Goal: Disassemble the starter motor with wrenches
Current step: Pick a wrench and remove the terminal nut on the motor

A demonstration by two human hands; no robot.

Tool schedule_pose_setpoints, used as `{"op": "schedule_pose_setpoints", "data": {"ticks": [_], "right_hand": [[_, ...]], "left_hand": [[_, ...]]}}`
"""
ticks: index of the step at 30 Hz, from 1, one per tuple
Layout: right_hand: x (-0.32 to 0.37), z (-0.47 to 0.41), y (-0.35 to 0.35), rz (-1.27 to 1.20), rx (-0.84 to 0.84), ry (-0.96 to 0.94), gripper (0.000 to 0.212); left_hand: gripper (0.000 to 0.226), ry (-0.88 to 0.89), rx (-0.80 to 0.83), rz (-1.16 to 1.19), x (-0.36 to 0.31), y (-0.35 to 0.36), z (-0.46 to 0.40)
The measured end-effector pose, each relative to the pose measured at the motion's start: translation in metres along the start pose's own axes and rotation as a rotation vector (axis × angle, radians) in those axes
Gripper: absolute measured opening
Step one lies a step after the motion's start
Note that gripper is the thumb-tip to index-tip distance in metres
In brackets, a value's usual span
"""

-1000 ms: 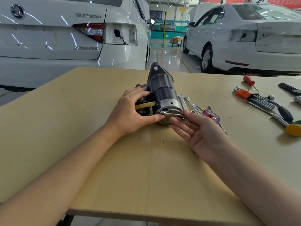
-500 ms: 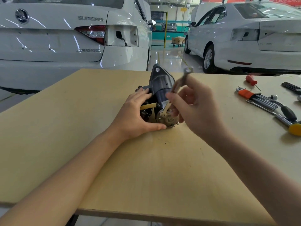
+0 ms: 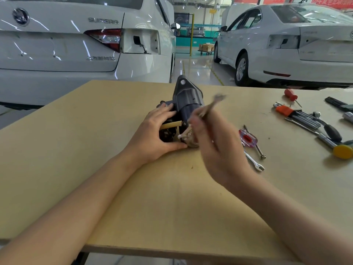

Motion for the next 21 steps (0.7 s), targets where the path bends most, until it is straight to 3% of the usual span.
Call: {"op": "schedule_pose_setpoints", "data": {"ticks": [3, 5, 12, 21], "right_hand": [[-0.034, 0.008, -0.011, -0.544, -0.07, 0.551, 0.021], [-0.046, 0.014, -0.016, -0.648, -0.041, 0.706, 0.022], [-0.063, 0.014, -0.025, -0.837, -0.033, 0.803, 0.015], [-0.066, 0.013, -0.02, -0.877, -0.057, 0.829, 0.015]], "left_hand": [[0.091, 0.004, -0.003, -0.007, 0.0, -0.001, -0.001], [0.091, 0.008, -0.009, -0.002, -0.001, -0.001, -0.001], [0.09, 0.005, -0.009, -0.003, 0.001, -0.001, -0.002], [0.099, -0.018, -0.007, 0.016, -0.006, -0.002, -0.001]]}}
Point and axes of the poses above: each hand's wrist, its own z-axis away from the middle knuckle, its own y-axis out of the palm, x = y × z, the point moved 5 cm from there along -z, towards the middle knuckle, and after that the axes turned 9 degrees about y, right-handed, at the moved point
